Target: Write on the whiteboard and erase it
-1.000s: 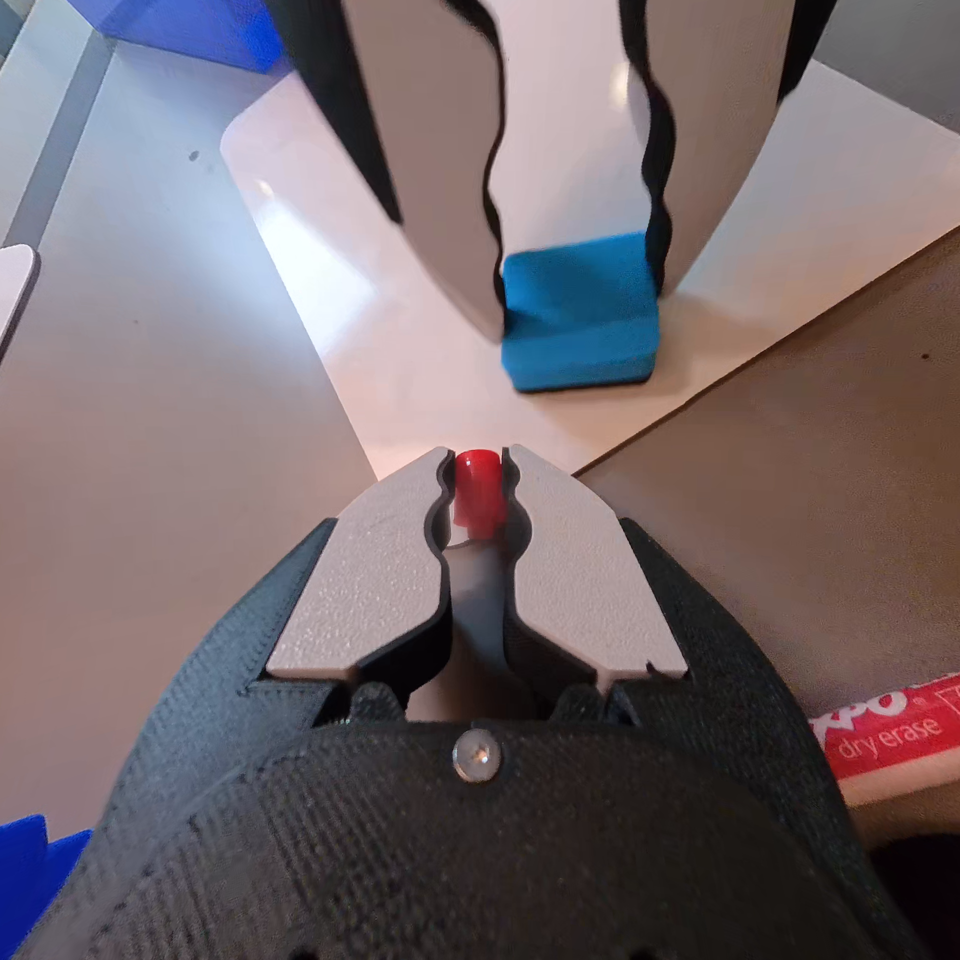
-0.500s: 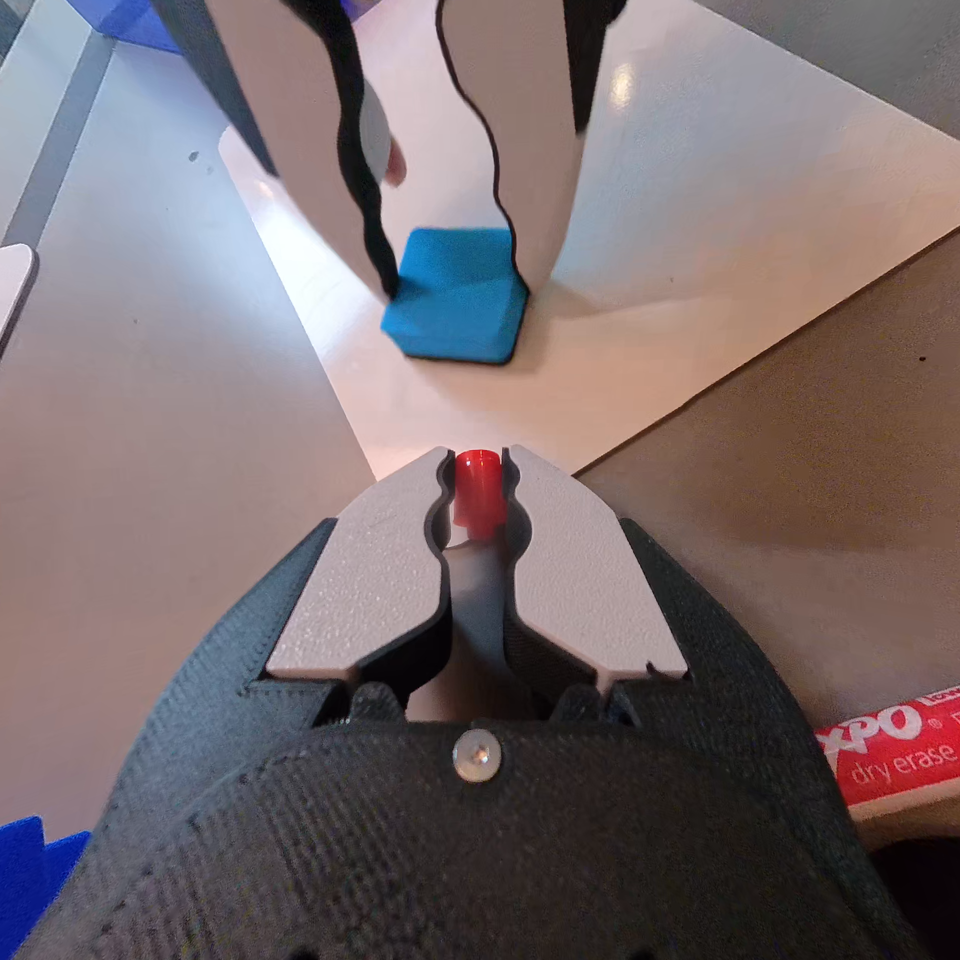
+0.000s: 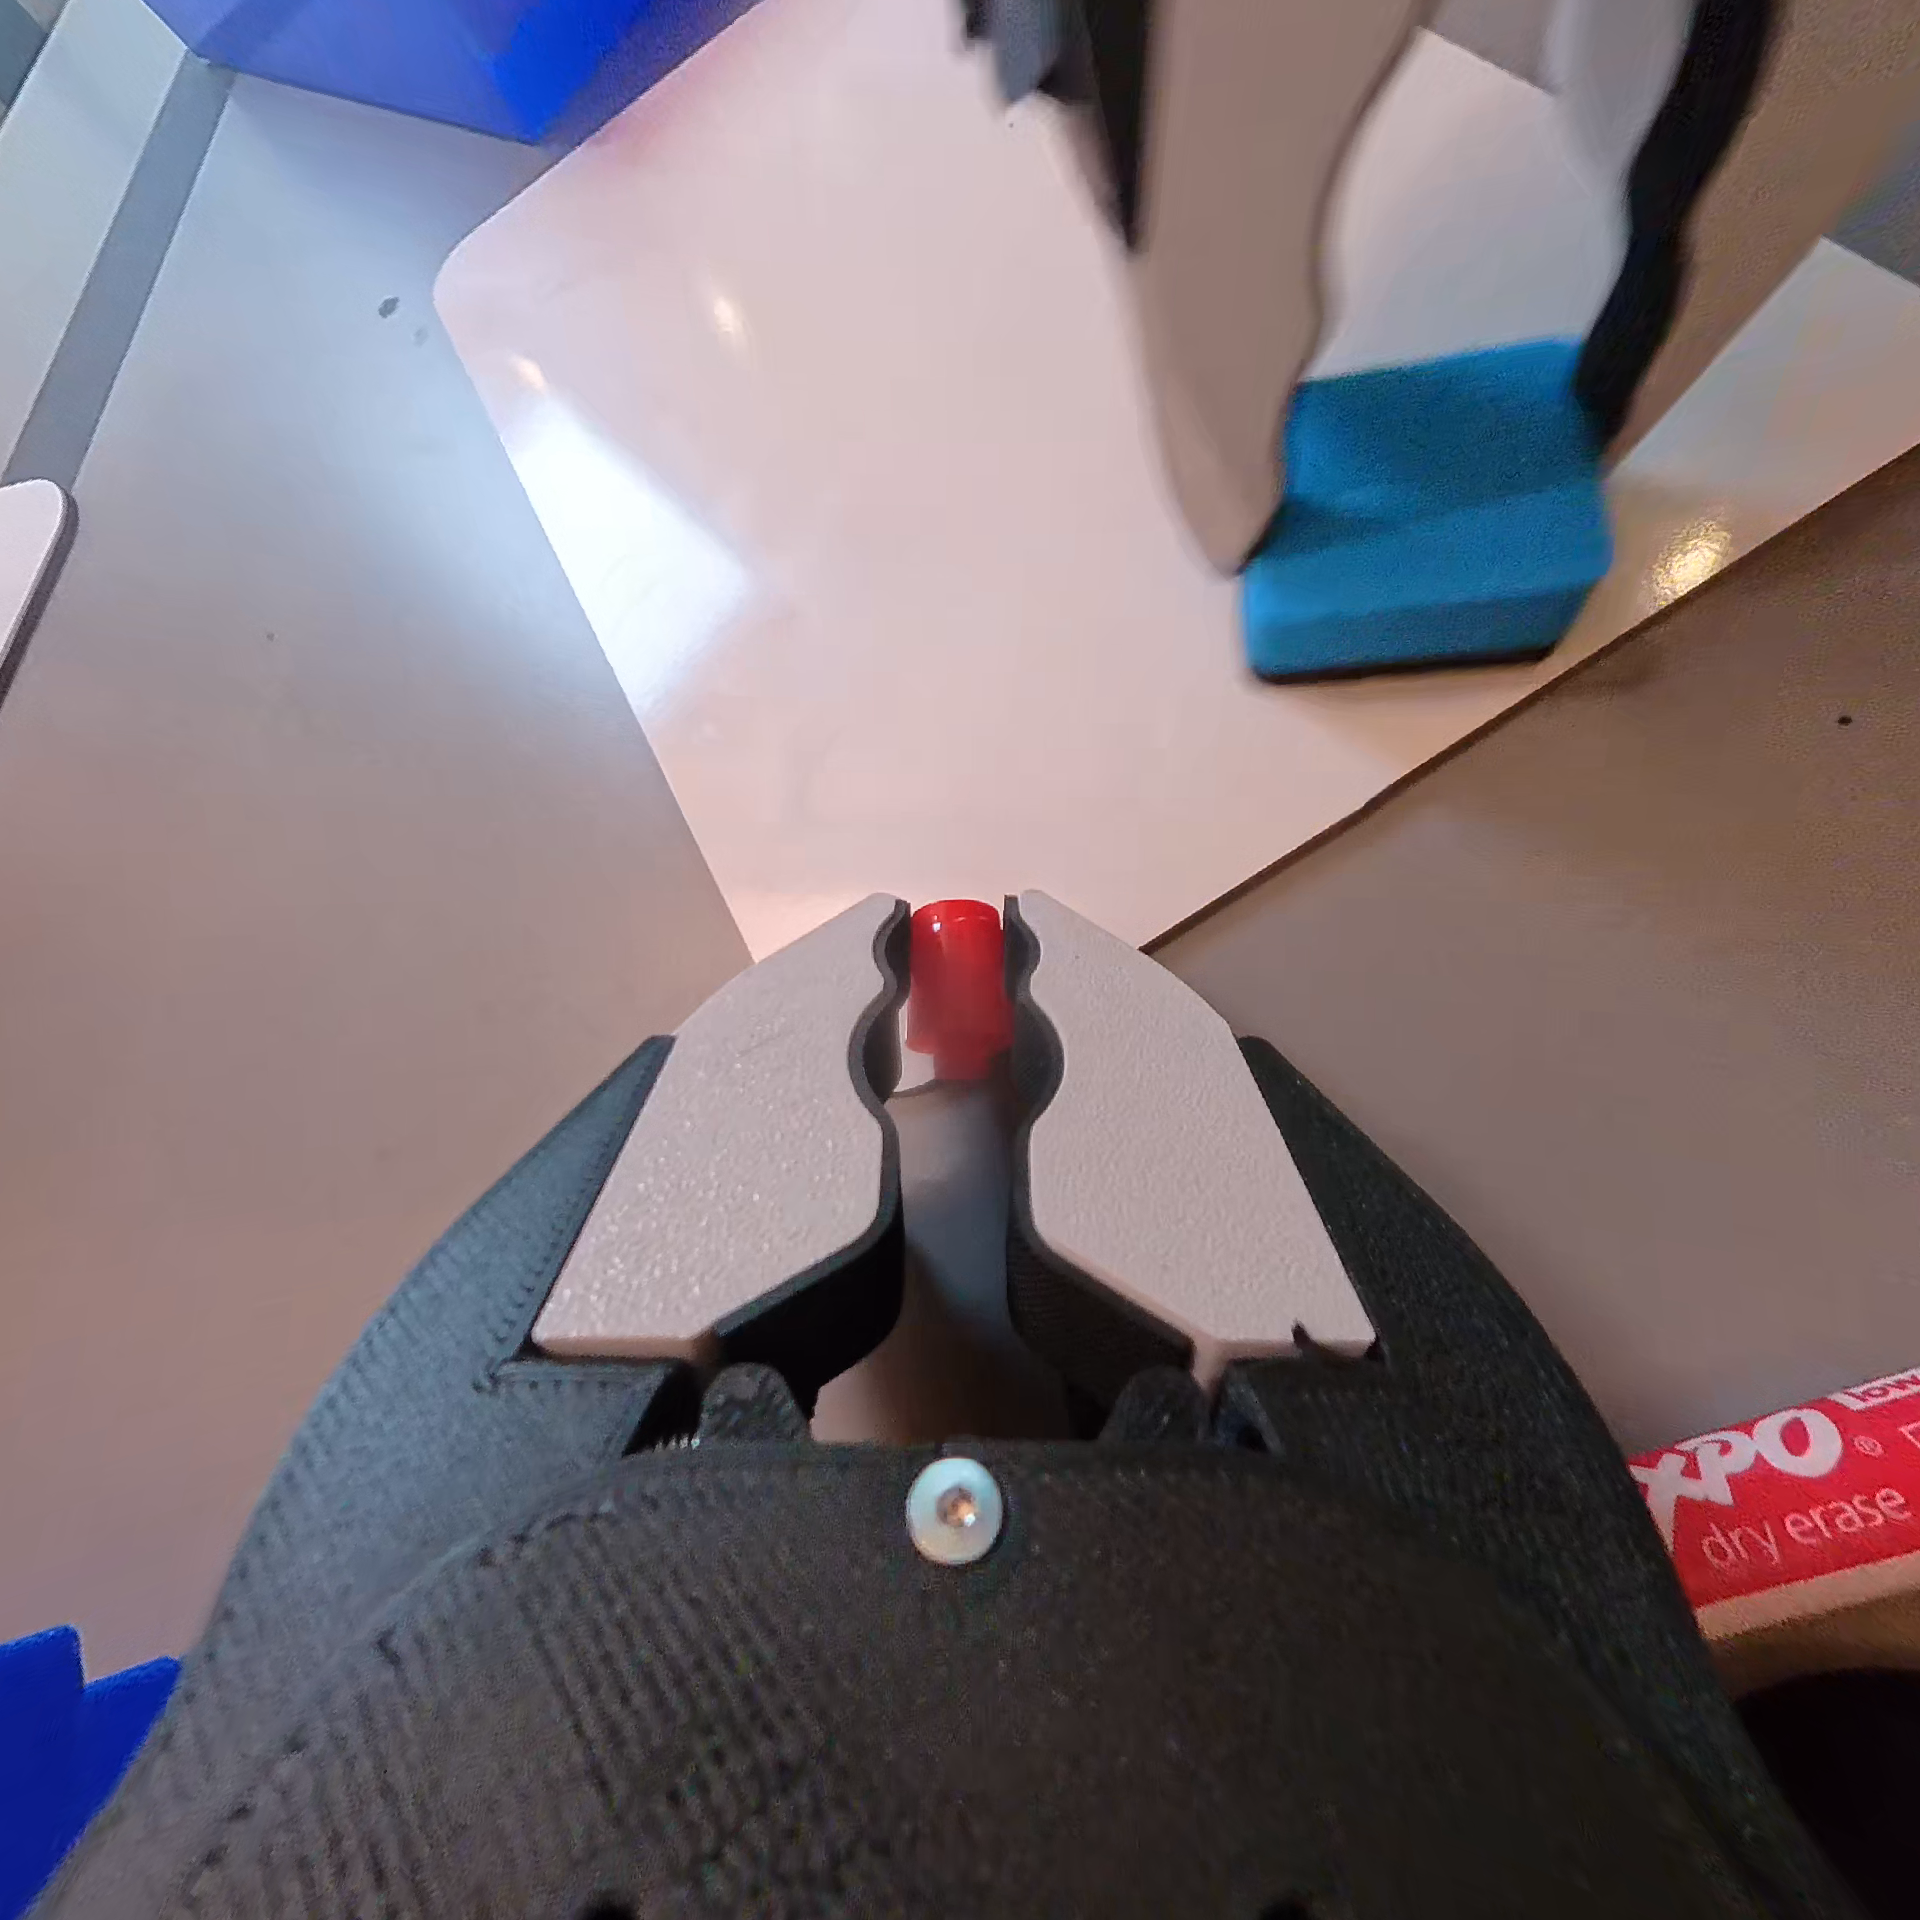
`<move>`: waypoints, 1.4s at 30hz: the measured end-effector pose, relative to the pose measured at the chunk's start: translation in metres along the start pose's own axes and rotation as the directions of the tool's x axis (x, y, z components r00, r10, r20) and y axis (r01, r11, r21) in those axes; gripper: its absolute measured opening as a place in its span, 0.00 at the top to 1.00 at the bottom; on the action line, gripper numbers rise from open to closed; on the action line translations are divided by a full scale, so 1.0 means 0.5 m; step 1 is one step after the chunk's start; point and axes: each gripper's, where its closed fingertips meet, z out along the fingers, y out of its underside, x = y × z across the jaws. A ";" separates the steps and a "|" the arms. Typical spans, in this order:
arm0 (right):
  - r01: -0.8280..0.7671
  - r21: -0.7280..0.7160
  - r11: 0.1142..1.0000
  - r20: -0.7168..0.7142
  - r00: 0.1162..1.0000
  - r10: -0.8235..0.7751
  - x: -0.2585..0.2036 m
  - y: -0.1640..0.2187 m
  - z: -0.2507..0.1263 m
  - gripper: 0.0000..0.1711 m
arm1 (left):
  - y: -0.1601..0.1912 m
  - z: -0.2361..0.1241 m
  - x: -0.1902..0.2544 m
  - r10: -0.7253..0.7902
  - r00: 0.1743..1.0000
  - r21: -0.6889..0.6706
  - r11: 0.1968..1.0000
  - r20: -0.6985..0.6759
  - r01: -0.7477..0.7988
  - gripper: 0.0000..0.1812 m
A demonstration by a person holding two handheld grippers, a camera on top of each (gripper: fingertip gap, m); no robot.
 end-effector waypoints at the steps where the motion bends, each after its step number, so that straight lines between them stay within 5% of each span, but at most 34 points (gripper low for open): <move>1: 0.031 -0.021 0.999 0.001 1.000 -0.031 -0.023 0.013 -0.005 0.69 | 0.000 0.000 0.000 0.000 1.000 0.000 1.000 0.000 0.000 0.91; 6: -0.264 -0.052 0.963 -0.092 0.962 0.258 0.109 0.153 -0.032 0.68 | -0.001 0.000 0.000 0.010 1.000 -0.002 1.000 0.008 -0.010 0.91; 9: -0.392 0.053 0.919 -0.118 0.911 0.395 0.186 0.135 -0.021 0.69 | -0.001 0.000 0.000 0.012 1.000 -0.002 1.000 0.010 -0.012 0.91; 14: -0.121 0.009 0.993 -0.067 0.990 0.122 0.091 0.025 0.000 0.68 | -0.001 0.001 0.000 -0.001 1.000 0.001 1.000 0.001 0.001 0.91; 20: -0.378 0.000 0.926 -0.150 0.915 0.374 0.253 0.090 -0.005 0.68 | -0.001 0.000 0.000 0.010 1.000 0.001 1.000 0.003 -0.010 0.91; 25: -0.121 0.022 0.992 -0.124 0.985 0.123 0.163 -0.034 0.020 0.68 | -0.003 0.000 0.008 0.006 1.000 0.010 1.000 -0.024 -0.006 0.91; 28: -0.268 -0.018 0.963 -0.141 0.954 0.263 0.200 0.086 -0.007 0.68 | -0.003 0.000 0.008 0.025 1.000 0.006 1.000 -0.012 -0.025 0.91; 31: -0.586 -0.013 0.810 -0.224 0.792 0.569 0.261 0.305 -0.058 0.68 | -0.003 0.000 0.008 0.023 1.000 0.005 1.000 -0.012 -0.023 0.91; 33: -0.656 -0.008 0.755 -0.236 0.734 0.636 0.229 0.386 -0.081 0.68 | -0.004 0.000 0.008 0.019 1.000 0.006 1.000 -0.014 -0.019 0.91; 39: -0.443 -0.006 0.896 -0.195 0.880 0.434 0.051 0.276 -0.067 0.68 | -0.004 0.000 0.008 0.004 1.000 0.009 1.000 -0.025 -0.004 0.91; 42: -0.544 -0.002 0.839 -0.218 0.820 0.530 0.096 0.338 -0.079 0.68 | -0.003 0.000 0.007 0.015 1.000 0.003 1.000 -0.012 -0.015 0.91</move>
